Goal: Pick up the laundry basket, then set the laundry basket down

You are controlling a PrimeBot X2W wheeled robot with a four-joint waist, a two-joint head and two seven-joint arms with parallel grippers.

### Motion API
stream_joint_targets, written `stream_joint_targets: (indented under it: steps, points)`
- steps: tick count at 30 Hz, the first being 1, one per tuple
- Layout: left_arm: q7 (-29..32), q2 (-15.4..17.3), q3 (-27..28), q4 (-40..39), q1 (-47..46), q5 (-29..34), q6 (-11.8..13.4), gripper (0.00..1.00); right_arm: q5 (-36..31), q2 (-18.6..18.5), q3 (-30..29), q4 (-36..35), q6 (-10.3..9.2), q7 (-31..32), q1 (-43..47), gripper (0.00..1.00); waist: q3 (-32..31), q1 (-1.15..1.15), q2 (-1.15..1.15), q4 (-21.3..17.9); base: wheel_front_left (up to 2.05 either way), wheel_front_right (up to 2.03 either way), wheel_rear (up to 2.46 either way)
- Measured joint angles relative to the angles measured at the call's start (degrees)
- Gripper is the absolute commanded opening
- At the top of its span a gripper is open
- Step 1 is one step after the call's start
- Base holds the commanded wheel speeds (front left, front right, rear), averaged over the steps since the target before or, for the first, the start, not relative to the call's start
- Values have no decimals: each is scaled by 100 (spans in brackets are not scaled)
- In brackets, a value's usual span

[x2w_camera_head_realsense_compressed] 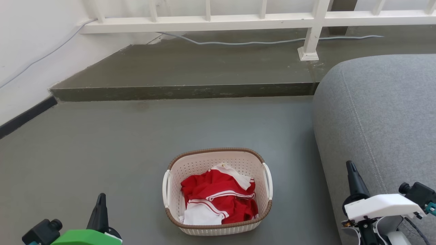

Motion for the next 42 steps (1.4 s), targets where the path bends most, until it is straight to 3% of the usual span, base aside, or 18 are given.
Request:
stream_joint_targets:
  steps: [42]
  points:
    - [656, 87, 353, 575, -726, -3321, -573, 0, 3344, -196, -632, 550, 665, 638, -603, 0, -3, 0, 0, -13, 0, 0, 0]
